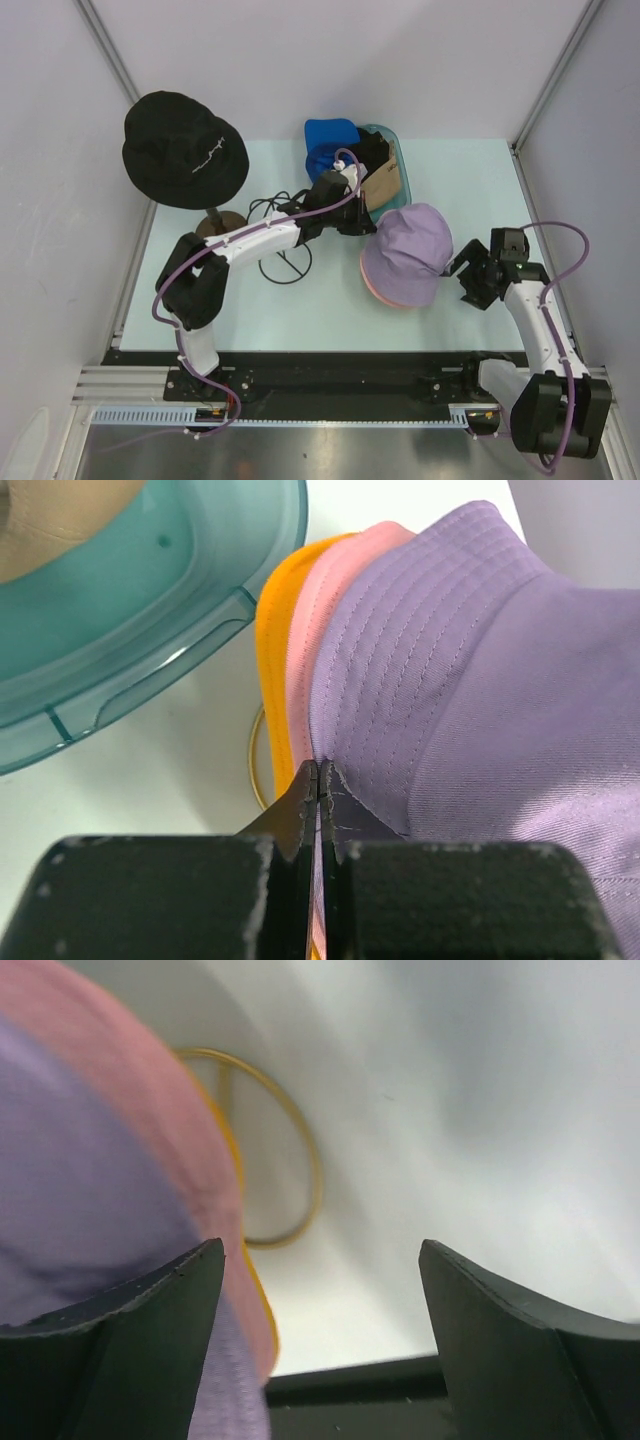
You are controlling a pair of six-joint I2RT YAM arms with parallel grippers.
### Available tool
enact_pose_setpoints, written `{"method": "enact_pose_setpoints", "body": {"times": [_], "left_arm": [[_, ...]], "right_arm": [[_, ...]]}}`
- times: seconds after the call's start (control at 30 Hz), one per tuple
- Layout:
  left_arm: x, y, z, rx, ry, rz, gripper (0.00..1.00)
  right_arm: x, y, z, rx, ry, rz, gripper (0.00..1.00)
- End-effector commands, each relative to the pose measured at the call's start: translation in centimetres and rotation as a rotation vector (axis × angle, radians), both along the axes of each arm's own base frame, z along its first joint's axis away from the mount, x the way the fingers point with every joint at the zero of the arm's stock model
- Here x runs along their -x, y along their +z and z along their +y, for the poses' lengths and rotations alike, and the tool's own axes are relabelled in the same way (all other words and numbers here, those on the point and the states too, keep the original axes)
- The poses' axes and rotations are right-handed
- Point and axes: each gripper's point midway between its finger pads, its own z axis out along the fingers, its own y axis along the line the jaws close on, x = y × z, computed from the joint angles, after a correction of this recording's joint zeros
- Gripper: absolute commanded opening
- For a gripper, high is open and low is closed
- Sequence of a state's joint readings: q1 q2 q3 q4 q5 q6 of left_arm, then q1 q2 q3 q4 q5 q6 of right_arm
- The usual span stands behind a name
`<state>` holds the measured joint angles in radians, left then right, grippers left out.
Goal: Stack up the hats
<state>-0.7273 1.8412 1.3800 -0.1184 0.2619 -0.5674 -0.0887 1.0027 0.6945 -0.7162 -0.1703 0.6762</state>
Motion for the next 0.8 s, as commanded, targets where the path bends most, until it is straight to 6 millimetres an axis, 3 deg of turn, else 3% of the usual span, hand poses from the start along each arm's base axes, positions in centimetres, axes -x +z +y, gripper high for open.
{"method": "enact_pose_setpoints", "body": {"times": [0.0, 0.07, 0.13, 0.17, 0.23, 0.27, 0.33, 0.37, 0.53, 0.63, 0.67, 0.73, 0.77], "left_arm": [[-1.0, -0.8, 2.2, -0.091, 0.028, -0.041, 0.00], [-1.4, 0.5, 2.1, -0.083, 0.019, -0.071, 0.00], [-2.0, 3.3, 1.7, -0.055, 0.011, -0.122, 0.07], [-2.2, 4.2, 1.6, -0.044, 0.014, -0.138, 0.26], [-3.0, 7.2, 1.9, -0.019, 0.038, -0.184, 0.44], [-3.3, 8.2, 2.2, -0.010, 0.053, -0.199, 0.61], [-4.3, 9.7, 3.7, -0.011, 0.111, -0.208, 0.72], [-4.2, 11.4, 4.5, 0.008, 0.132, -0.228, 0.79], [-4.2, 13.2, 8.4, 0.000, 0.203, -0.248, 0.87], [-3.3, 14.8, 9.8, -0.018, 0.209, -0.298, 0.88], [-3.2, 15.1, 10.3, -0.031, 0.226, -0.311, 0.90], [-3.0, 16.2, 11.2, -0.047, 0.240, -0.357, 0.93], [-3.2, 16.4, 11.6, -0.060, 0.250, -0.376, 0.94]], "right_arm": [[3.4, -0.4, -2.5, 0.082, -0.084, 0.100, 0.86], [3.5, 1.8, -3.0, 0.086, -0.098, 0.035, 0.87], [2.8, 4.7, -3.7, 0.100, -0.109, -0.057, 0.88], [2.6, 6.2, -3.7, 0.108, -0.106, -0.109, 0.89], [2.0, 8.4, -3.8, 0.117, -0.102, -0.177, 0.89], [1.0, 10.6, -3.9, 0.128, -0.092, -0.248, 0.88], [0.1, 12.8, -3.6, 0.122, -0.076, -0.319, 0.88], [-0.9, 15.1, -3.7, 0.128, -0.077, -0.392, 0.87], [-4.2, 21.1, -1.9, 0.065, 0.015, -0.617, 0.86], [-5.4, 23.5, -0.1, 0.058, 0.083, -0.690, 0.86], [-5.5, 24.4, 1.4, 0.055, 0.126, -0.722, 0.86], [-6.5, 25.8, 1.9, 0.084, 0.129, -0.762, 0.86], [-6.5, 26.0, 3.3, 0.070, 0.165, -0.770, 0.85]]}}
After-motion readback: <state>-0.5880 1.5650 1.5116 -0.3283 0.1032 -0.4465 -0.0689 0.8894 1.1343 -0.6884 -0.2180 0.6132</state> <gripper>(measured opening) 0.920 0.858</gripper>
